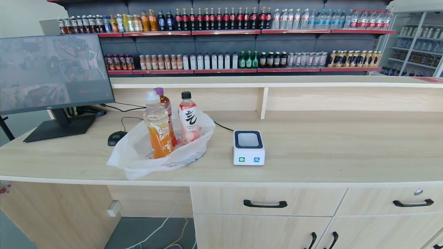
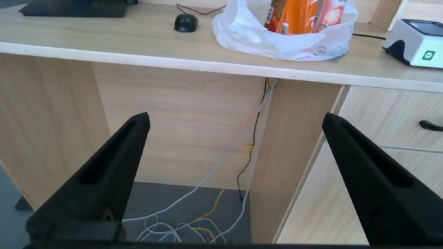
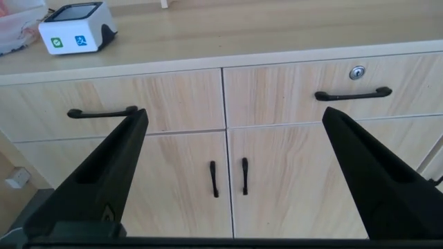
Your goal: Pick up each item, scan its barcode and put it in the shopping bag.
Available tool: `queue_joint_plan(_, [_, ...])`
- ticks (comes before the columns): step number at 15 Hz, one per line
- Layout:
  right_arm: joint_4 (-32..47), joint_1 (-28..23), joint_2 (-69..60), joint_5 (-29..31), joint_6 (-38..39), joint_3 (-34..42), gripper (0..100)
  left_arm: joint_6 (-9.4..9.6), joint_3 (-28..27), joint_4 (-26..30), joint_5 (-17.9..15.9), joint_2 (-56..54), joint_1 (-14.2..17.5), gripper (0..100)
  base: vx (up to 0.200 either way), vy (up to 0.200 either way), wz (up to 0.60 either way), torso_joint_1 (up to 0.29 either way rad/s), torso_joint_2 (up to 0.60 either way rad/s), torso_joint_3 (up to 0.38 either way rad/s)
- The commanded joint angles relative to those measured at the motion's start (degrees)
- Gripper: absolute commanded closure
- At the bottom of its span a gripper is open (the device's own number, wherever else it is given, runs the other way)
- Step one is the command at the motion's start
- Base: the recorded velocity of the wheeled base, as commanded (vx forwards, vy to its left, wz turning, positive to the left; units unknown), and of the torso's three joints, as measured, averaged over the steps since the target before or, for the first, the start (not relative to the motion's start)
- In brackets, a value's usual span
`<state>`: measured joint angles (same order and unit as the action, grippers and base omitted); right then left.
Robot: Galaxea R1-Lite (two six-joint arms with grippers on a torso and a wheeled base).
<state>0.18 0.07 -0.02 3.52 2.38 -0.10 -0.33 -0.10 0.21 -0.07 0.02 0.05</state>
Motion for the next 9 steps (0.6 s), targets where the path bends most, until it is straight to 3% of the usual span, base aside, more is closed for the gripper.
queue_joint_plan(1, [0.0,0.0,0.0,0.0,0.1,0.0,0,-0.02,0.0,0.0,0.0,0.0,0.0,0,0.000,-0.200,0.00,0.002,0.00,0.002])
queue_joint_plan(2, [0.0,0.0,0.0,0.0,0.0,0.0,0,0.07,0.0,0.0,0.0,0.0,0.0,0,0.000,-0.200,0.00,0.007,0.00,0.012])
queue_joint_plan(9, [0.0,0.0,0.0,0.0,0.0,0.0,0,0.15,0.0,-0.1,0.0,0.0,0.0,0,0.000,0.000,0.00,0.000,0.00,0.000])
